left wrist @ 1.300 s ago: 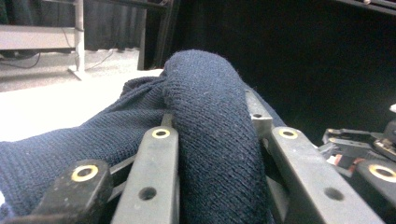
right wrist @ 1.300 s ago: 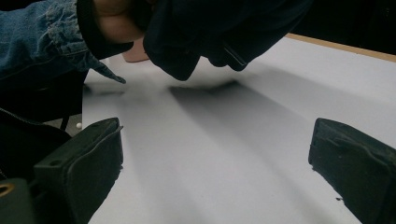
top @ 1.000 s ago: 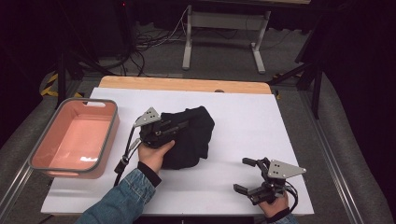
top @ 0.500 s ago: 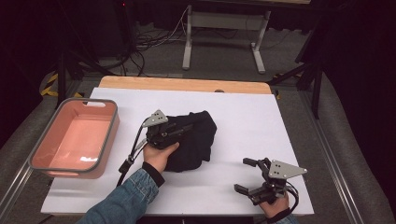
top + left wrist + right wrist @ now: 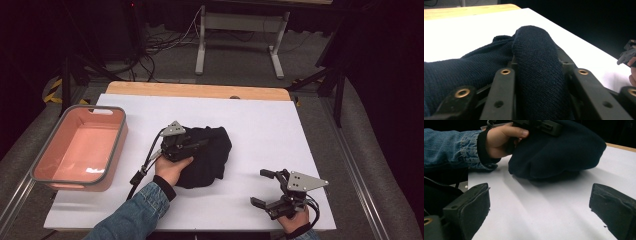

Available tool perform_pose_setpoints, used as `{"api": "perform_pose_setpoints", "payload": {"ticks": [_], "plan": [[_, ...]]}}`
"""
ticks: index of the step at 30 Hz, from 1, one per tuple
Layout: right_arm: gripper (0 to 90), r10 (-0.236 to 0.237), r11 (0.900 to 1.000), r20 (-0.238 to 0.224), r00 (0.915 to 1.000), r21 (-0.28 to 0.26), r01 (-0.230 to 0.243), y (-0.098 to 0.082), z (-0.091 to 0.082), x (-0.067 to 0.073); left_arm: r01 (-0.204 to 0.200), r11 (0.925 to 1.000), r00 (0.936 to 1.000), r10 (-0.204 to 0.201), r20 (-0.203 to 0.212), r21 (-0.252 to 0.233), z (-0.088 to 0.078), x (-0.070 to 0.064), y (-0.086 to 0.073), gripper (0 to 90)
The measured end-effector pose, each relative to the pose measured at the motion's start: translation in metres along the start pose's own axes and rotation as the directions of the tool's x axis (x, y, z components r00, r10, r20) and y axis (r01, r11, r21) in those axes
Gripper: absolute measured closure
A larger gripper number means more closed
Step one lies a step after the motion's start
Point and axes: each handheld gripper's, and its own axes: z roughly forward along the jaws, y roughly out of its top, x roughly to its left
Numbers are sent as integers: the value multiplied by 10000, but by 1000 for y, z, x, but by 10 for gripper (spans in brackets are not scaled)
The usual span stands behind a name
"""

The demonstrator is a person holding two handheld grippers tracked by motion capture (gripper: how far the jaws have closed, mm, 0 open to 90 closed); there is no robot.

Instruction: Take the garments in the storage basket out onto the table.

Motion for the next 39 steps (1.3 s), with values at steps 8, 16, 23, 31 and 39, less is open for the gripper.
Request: {"api": "perform_pose_setpoints", "payload": {"ticks": [8, 16, 23, 31, 39], "plan": [[40, -9, 10000, -23, 10000, 12, 10, 0, 1, 0, -306, 9988, 9995, 302, 110, 378, 5, -4, -2, 455], [40, -19, 10000, -38, 10000, 44, 20, 0, 2, -1, -684, 9975, 9977, 684, 13, 175, 0, -6, 2, 219], [40, -25, 10000, -44, 10000, 36, 25, 1, 3, -1, -1291, 9916, 9916, 1291, -68, 7, -4, -13, 5, 118], [40, -36, 10000, -82, 10000, 21, 36, 1, 3, -1, -1486, 9887, 9885, 1491, 244, -201, -13, -22, 12, 40], [40, -32, 10000, -119, 9999, 34, 32, 1, 5, -2, -1749, 9845, 9833, 1752, 495, -111, -25, -29, 14, 1]]}}
